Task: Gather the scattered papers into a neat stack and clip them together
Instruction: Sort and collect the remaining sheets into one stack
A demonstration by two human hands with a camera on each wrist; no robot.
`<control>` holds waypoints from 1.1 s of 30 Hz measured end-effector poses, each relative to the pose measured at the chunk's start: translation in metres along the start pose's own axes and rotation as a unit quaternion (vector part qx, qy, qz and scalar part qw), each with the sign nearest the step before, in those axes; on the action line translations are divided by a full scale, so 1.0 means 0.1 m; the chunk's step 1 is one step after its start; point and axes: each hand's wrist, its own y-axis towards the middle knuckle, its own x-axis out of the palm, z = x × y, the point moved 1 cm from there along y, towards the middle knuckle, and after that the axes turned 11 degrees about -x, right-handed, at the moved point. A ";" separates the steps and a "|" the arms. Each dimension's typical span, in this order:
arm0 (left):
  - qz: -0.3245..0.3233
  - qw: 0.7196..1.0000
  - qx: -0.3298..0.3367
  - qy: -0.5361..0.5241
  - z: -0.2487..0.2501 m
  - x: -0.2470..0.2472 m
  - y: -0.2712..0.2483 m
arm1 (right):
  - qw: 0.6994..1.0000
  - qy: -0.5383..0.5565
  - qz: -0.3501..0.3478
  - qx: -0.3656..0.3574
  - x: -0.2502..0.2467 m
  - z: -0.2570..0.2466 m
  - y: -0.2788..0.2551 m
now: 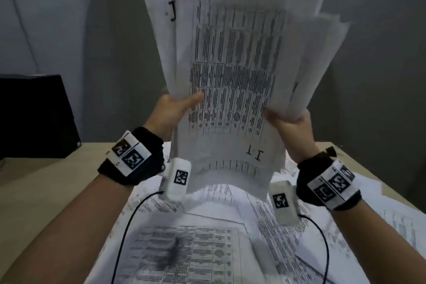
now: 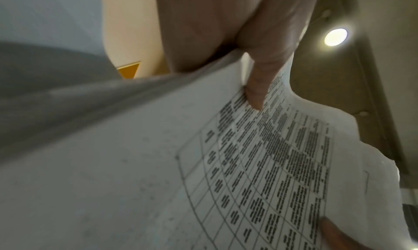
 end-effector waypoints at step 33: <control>0.191 0.956 0.201 0.095 0.08 -0.08 -0.25 | 0.998 -0.007 0.031 -0.055 0.23 0.43 0.21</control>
